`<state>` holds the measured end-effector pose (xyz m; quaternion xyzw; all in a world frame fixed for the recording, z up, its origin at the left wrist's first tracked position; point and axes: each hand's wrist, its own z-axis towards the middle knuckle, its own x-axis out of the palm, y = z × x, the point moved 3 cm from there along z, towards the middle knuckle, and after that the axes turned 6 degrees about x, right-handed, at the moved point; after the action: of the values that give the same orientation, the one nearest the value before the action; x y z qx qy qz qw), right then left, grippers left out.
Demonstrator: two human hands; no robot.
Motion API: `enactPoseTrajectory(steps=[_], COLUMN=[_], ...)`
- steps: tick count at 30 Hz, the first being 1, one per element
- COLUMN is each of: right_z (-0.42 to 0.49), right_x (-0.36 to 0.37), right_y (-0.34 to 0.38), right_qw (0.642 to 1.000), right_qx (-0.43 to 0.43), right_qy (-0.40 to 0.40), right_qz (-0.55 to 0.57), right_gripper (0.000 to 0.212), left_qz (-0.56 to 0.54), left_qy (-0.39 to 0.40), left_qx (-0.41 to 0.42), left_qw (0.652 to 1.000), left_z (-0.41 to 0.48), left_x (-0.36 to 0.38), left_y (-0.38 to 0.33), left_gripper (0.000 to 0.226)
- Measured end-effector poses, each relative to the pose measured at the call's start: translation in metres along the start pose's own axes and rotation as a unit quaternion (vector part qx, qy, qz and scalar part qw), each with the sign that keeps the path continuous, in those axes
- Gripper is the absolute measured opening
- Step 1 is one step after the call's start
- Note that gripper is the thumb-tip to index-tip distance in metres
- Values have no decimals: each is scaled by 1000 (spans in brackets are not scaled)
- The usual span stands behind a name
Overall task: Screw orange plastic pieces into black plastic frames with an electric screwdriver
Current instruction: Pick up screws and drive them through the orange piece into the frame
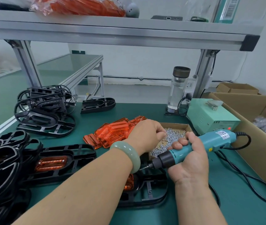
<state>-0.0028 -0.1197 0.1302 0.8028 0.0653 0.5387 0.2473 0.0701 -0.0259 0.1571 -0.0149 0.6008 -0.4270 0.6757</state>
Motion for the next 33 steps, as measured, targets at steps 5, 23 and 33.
enactPoseTrajectory(steps=[5, 23, 33], right_z=[-1, -3, -11], right_x=[0, 1, 5], right_y=[-1, -5, -12], right_qw=[1000, 998, 996], right_qx=[3, 1, -20], right_qy=[0, 7, 22], right_qz=[-2, 55, 80], right_gripper=[20, 19, 22], left_qz=[-91, -500, -526], left_qy=[-32, -193, -225], left_qx=[-66, -187, -256], left_qw=[993, 823, 779], left_z=[-1, -73, -155], left_x=[-6, -37, -18], left_y=[5, 17, 26], left_gripper=[25, 13, 14])
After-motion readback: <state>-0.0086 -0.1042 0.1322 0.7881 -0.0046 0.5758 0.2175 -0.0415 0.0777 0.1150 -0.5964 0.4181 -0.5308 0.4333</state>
